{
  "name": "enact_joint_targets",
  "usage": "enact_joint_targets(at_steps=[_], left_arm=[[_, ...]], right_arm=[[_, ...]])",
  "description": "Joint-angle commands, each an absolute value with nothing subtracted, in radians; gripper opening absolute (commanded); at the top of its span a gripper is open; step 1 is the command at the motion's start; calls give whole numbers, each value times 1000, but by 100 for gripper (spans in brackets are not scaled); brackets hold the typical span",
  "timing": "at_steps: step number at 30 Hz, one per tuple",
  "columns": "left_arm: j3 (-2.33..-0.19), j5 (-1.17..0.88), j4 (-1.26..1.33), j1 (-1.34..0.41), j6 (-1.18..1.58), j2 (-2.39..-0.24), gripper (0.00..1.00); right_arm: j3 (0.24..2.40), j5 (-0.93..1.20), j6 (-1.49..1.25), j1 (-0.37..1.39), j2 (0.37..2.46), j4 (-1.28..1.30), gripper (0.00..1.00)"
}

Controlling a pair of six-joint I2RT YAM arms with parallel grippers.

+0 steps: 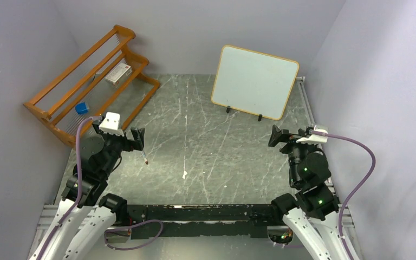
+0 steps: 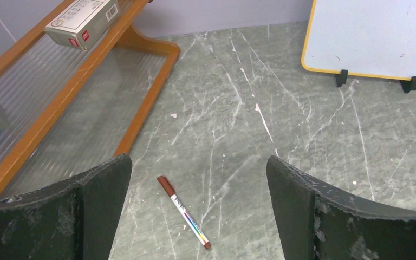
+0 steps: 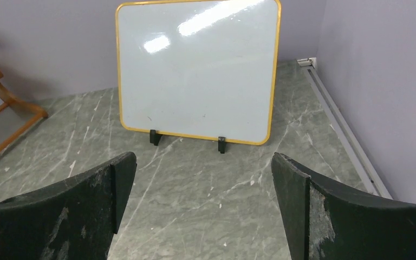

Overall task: Write a sentence on the whiteboard
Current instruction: Move the whiteboard to the center of the board.

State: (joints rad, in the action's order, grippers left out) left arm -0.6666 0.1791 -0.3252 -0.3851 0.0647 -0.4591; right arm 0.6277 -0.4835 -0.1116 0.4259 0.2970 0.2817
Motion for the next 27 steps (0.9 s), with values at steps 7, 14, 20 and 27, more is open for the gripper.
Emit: enact_joint_targets(at_steps=[7,14,20,27], left_arm=[[-664,201,-284,-367,61,-473,98],[-663,182,-278,-367,61,-502,98],[-657,188,-267,-363,58,-496,98],[-649,181,-256,-364,66,-485,98]], right_arm=[[654,-506,-131,430,336,296,100],[675,-461,-185,431,442,300,100],[716,-530,-317,430,676,310,100],[750,-584,-376,407,990,251,100]])
